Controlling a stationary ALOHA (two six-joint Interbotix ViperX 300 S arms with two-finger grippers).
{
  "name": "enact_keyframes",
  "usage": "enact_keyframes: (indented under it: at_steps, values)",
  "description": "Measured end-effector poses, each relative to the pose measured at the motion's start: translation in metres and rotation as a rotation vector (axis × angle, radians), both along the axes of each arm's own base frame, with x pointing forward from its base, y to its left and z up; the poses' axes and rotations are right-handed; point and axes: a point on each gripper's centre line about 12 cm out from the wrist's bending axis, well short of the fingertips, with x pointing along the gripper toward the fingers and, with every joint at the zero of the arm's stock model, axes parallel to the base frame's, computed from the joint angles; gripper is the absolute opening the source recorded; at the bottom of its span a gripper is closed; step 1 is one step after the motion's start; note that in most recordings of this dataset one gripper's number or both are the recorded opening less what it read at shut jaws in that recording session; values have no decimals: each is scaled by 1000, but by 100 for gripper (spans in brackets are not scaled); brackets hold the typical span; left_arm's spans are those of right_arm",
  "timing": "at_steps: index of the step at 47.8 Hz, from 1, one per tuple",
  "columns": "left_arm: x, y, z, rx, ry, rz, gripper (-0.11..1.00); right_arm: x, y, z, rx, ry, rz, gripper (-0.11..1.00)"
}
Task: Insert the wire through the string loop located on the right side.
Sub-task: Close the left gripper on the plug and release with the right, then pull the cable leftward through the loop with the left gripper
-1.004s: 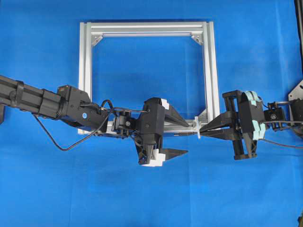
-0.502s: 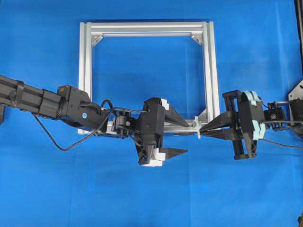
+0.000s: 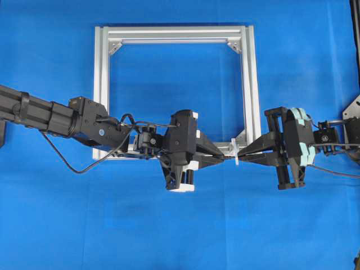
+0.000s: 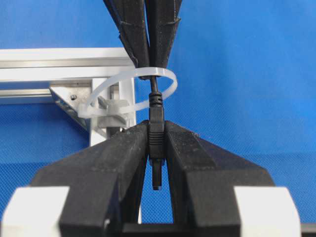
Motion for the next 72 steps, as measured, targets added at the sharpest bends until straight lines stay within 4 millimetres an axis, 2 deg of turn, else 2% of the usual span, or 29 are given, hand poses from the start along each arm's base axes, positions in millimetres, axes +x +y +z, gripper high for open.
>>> enact_keyframes:
  at_steps: [7,12,16,25,28,34,39,46,56,72]
  values:
    - [0,0,1,0,-2,0,8,0,0,0,-2,1,2,-2]
    - [0,0,1,0,-3,0,8,0,-1,-1,-1,9,-2,7]
    - [1,1,2,-1,-5,3,8,0,-1,-2,-3,18,-2,24]
    - [2,4,2,-1,-8,8,8,-1,-1,-4,-5,38,-2,80]
    - [2,4,1,-1,-5,9,8,-2,-1,-4,-6,41,0,92]
    - [2,4,2,-1,-6,9,8,-2,-2,-3,-5,39,-3,87]
    - [1,4,2,-1,-5,9,8,-3,-2,-3,-4,38,-3,87]
    - [-10,6,-8,4,30,9,8,-5,-2,-4,-6,44,-1,87]
    - [-43,10,-12,-8,85,17,8,-5,-2,-3,-4,43,-2,87]
    - [-110,15,-7,-72,234,46,8,-5,-2,-3,-6,44,0,87]
